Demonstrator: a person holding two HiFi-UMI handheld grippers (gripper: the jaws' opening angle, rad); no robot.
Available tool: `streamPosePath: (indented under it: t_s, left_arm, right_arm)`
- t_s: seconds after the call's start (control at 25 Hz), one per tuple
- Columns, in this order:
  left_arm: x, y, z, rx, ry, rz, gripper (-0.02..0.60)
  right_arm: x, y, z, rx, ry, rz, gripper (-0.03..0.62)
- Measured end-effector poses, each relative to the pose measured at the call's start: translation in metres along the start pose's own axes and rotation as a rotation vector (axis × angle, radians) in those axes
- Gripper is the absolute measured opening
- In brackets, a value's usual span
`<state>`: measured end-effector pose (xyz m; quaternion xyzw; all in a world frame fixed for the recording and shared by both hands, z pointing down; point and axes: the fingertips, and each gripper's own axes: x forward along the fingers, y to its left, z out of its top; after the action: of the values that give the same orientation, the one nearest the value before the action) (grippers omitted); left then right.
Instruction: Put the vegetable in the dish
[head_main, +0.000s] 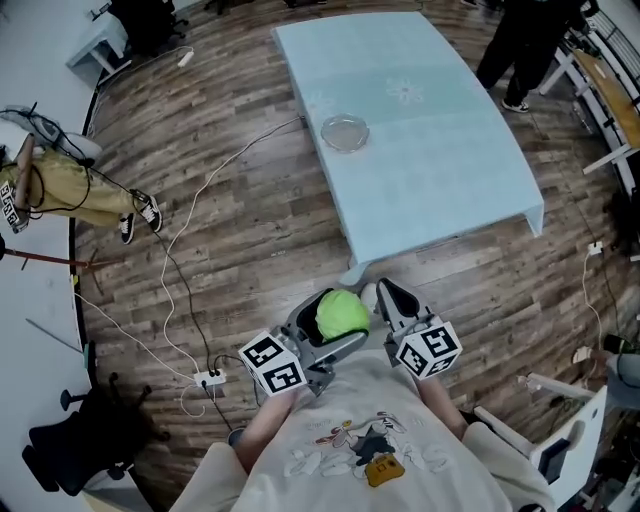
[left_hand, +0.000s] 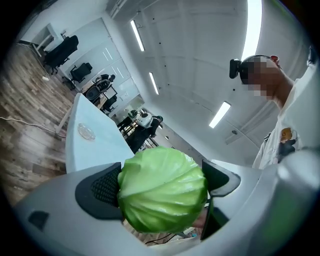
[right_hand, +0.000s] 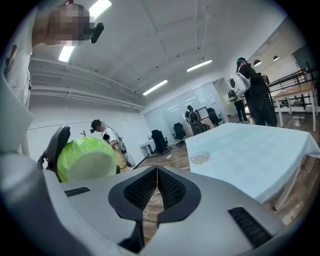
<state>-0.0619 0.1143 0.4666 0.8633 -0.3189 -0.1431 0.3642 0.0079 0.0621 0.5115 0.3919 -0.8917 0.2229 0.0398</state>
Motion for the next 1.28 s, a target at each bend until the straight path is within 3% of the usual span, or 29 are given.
streamPosePath:
  t_s: [0.24,0.48,0.72,0.96,1.28]
  left_arm:
    - [0.077,0.03,0.042,-0.008,-0.03,0.043,0.515]
    - [0.136,0.045,0.057,-0.034,-0.079,0.073,0.515]
    - [0.163,0.05,0.078,-0.002,-0.086,0.113,0.515]
    - [0.177,0.056,0.081,-0.068,-0.059,0.111,0.515]
    - [0.189,0.107,0.115,-0.076,-0.064,0.223,0.515]
  right_arm:
    - [0.037,-0.061,0.035,-0.025,0.029,0.072,0.02]
    - [0.058,-0.106,0.07,-0.038,0.005,0.16,0.02]
    - [0.081,-0.132,0.089,-0.022,0.001,0.168,0.02]
    - [0.078,-0.141,0.094,0.043,-0.015,0.16,0.02]
    - [0.094,-0.167,0.094,0.08,-0.021,0.104,0.02]
